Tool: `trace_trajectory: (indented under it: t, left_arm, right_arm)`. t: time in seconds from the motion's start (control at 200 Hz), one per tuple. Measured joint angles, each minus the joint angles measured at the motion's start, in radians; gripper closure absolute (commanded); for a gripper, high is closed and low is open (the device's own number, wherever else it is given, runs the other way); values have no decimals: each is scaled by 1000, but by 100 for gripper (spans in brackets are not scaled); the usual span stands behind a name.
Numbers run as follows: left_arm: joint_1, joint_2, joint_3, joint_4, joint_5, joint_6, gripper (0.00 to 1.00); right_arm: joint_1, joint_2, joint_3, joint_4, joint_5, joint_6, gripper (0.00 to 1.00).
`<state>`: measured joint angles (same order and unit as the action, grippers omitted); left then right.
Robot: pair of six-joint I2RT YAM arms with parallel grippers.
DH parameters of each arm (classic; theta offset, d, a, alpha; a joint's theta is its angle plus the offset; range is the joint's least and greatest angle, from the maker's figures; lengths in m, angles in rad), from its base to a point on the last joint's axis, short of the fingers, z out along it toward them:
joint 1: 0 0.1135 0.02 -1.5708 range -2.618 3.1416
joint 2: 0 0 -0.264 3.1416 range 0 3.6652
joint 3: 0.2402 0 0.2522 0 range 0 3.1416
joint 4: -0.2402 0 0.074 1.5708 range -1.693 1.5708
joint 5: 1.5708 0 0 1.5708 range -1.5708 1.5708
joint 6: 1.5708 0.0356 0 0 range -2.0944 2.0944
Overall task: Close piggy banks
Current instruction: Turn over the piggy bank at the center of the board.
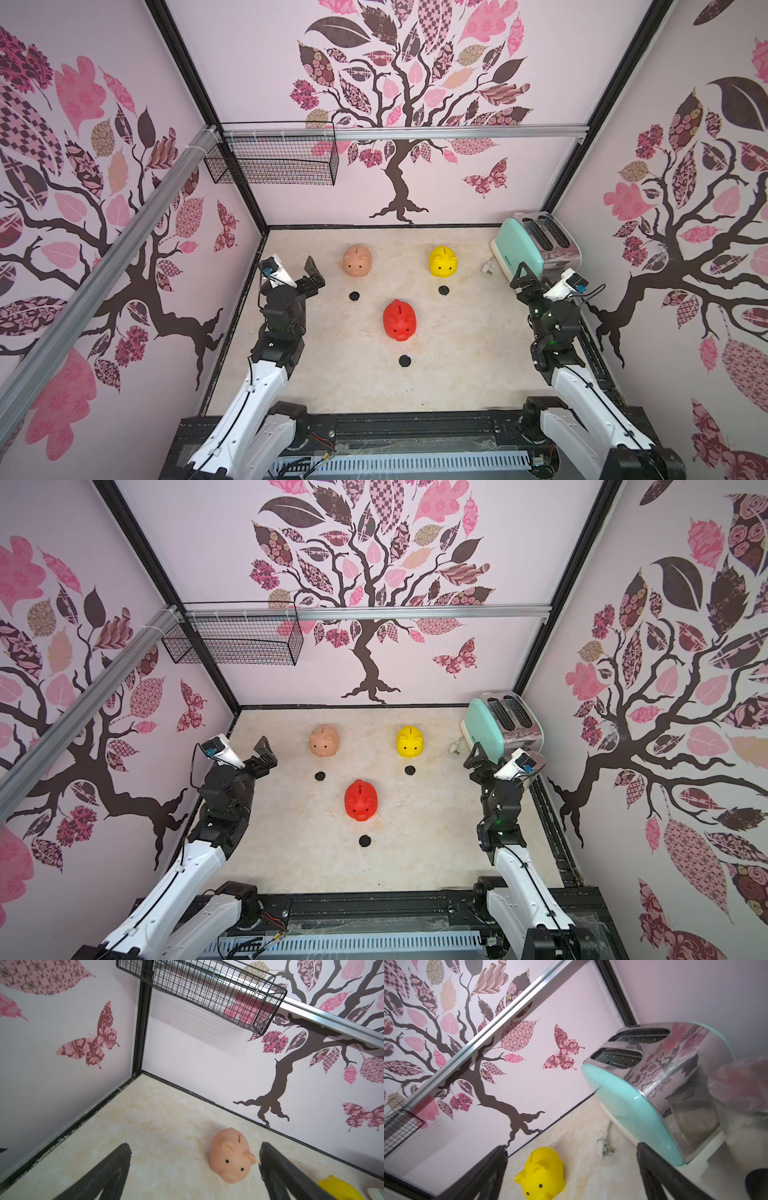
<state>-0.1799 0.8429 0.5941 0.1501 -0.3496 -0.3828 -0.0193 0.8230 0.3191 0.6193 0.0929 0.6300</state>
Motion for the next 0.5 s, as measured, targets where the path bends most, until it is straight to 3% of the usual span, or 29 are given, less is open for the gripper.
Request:
trace_trajectory:
  t: [0.16,0.295,0.5]
  left_arm:
    - [23,2,102,-207,95,-77,2]
    - [96,74,199,-278,225,-116,14]
    - [121,241,388,-399,373,-104,12]
  right_arm:
    - [60,-42,4,-156,-166,81,0]
    - [84,-59,19,-277,-294,52,1]
    - [90,-97,-65,-279,-432,36,0]
